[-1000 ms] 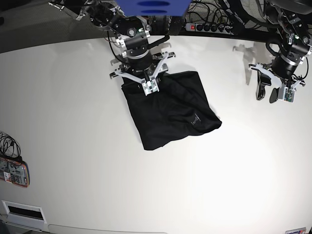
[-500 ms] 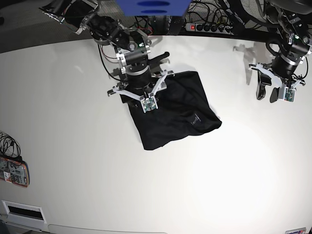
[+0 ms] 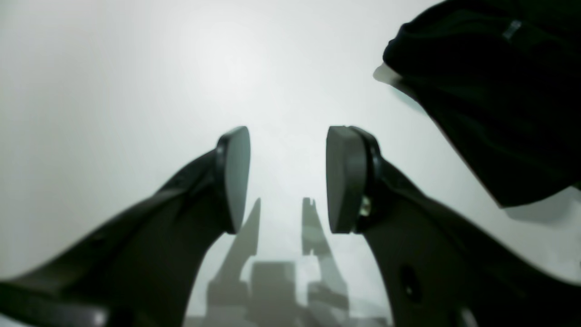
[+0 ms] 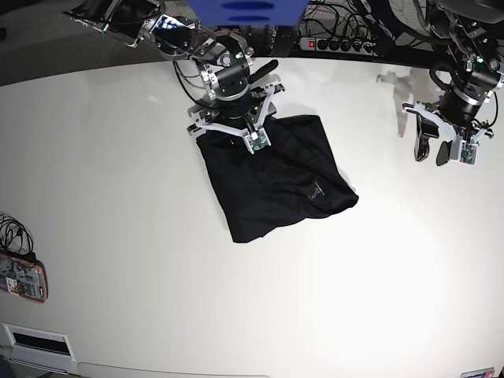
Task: Fold the T-shirt properly
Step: 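Grasp the bundle's edge with the right gripper and tug it straight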
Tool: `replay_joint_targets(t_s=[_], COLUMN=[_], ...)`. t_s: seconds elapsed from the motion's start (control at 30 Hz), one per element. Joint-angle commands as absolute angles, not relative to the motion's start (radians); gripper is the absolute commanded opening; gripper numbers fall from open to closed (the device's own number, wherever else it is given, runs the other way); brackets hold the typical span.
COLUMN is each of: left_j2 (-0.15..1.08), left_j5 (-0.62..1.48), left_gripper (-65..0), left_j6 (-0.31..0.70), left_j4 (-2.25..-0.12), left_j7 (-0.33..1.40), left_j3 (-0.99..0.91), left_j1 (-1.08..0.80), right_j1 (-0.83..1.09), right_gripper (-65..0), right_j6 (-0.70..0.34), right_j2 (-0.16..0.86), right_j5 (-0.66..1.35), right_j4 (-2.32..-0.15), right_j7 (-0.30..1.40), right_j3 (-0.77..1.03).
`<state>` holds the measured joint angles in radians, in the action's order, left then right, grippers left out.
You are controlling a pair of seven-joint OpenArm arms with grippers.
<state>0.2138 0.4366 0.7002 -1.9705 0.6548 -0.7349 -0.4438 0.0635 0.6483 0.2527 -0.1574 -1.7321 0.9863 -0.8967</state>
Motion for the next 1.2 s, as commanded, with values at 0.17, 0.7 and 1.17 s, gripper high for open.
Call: replay_joint_targets(t_s=[0.17,0.7,1.17], left_j2=[0.226,0.226,0.226], left_j5=[0.452,0.452,0.452], left_gripper=[-38.5,-38.5,-38.5], left_j6=[0.698,0.698,0.698], left_j4=[-1.986,-1.986,-1.986], left_j7=[0.630,0.630,0.630], left_j3=[-0.740,-0.740,-0.743], left_j1=[-0.446,-0.443,-0.444], right_j1=[0.053,0.053,-0.008], right_gripper=[-57.5,-32.1,-32.0], right_j6=[0.656,0.656,0.656], right_j2=[0.251,0.251,0.249], right_j5=[-0.173,-0.173,-0.171], right_j4=[-1.782,-1.859,-1.839], right_j7=[0.970,0.972,0.972], right_j3=[-0.888,-0.895,-0.897])
